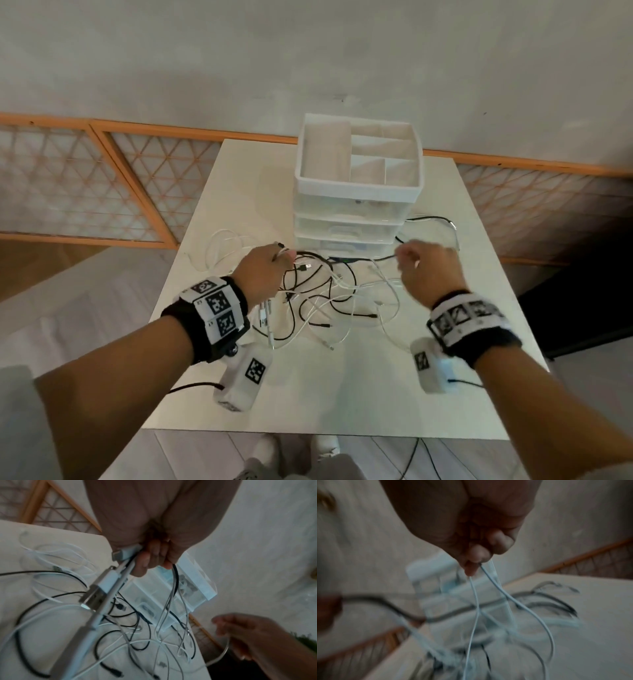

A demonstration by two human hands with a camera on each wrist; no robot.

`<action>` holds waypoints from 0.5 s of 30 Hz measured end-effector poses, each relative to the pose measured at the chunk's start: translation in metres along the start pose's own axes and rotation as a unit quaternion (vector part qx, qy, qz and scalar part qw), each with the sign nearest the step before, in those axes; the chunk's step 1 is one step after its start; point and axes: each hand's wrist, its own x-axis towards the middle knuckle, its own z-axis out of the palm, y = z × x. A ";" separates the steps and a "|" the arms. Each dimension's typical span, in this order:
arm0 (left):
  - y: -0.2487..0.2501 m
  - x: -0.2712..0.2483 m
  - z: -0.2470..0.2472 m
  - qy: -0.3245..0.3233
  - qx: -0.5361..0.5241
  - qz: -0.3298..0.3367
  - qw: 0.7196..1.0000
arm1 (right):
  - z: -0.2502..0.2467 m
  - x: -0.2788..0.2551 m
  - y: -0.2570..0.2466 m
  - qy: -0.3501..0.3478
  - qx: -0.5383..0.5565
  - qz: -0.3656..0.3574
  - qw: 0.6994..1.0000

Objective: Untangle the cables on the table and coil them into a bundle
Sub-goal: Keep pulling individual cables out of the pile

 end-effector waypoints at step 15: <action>0.099 -0.002 0.020 -0.056 -0.295 0.008 0.954 | -0.081 0.003 -0.078 0.011 0.160 -0.174 0.972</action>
